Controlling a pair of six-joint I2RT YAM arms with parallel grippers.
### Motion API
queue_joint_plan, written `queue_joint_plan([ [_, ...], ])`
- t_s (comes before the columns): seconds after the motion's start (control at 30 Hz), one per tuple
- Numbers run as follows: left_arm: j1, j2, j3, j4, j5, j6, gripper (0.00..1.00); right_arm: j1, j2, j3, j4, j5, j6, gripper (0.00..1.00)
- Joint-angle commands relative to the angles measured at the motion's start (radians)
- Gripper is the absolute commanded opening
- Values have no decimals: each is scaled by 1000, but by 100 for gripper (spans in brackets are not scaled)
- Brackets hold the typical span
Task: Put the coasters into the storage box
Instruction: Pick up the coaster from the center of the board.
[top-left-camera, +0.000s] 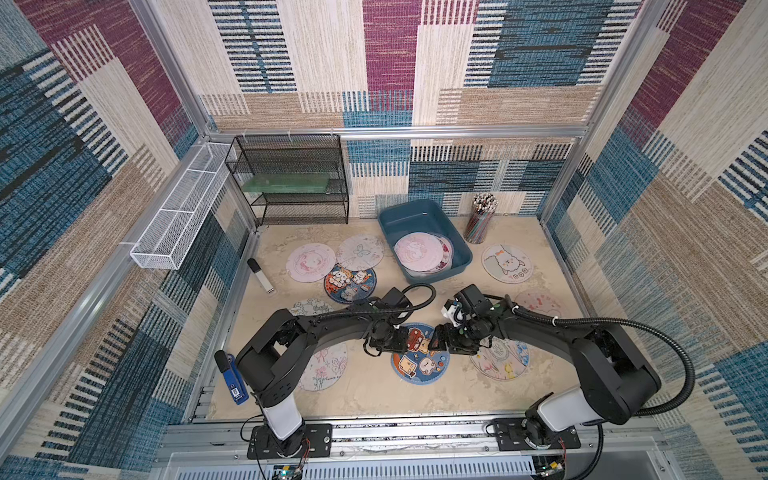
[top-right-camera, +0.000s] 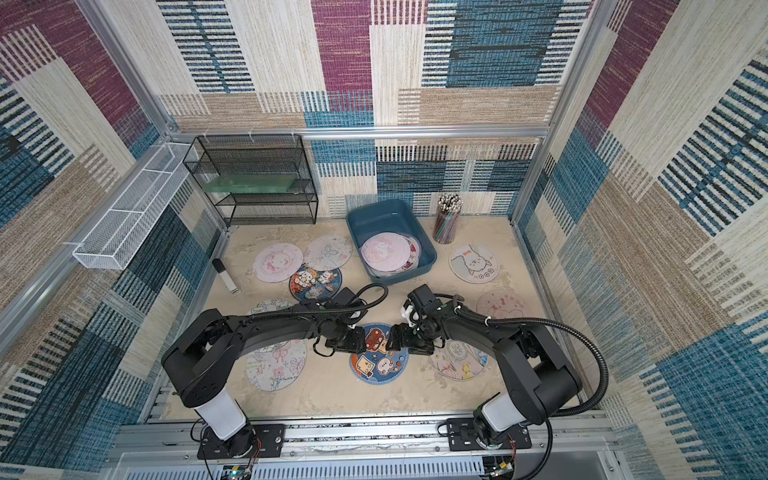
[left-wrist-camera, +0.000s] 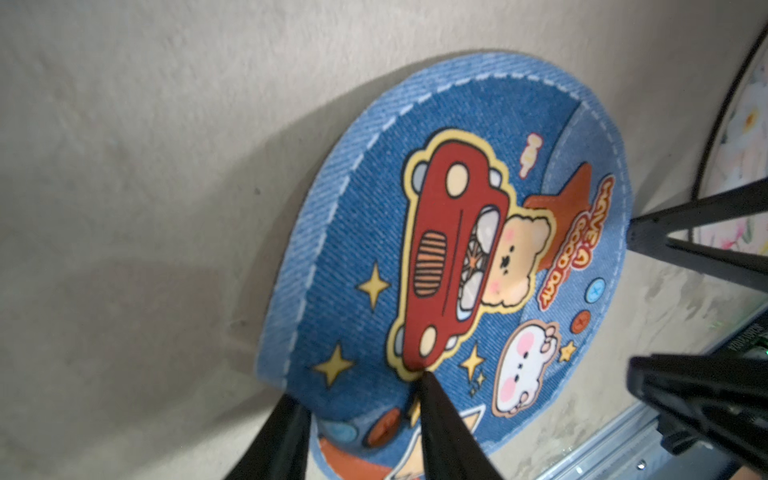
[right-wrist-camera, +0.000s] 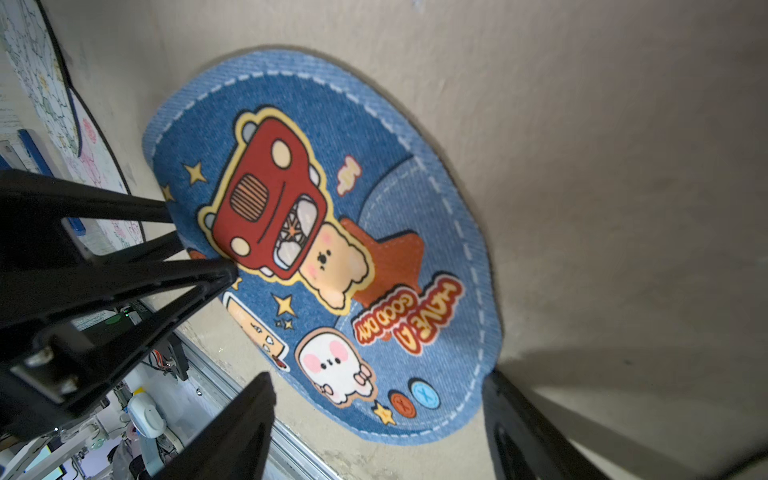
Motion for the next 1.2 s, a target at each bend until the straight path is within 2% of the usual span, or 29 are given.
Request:
queue_joint_plan([
  [0.0, -4, 15, -2, -39, 10, -3, 41, 5, 29, -17, -49, 75, 1, 82],
  [0.2, -4, 22, 6, -34, 25, -3, 41, 14, 35, -10, -38, 67, 11, 82],
  [0.8, -1, -39, 86, -85, 4, 3, 2, 6, -11, -9, 8, 60, 45, 84],
  [1.17, 16, -84, 290, -185, -55, 78, 0, -20, -140, -9, 44, 40, 66, 93],
])
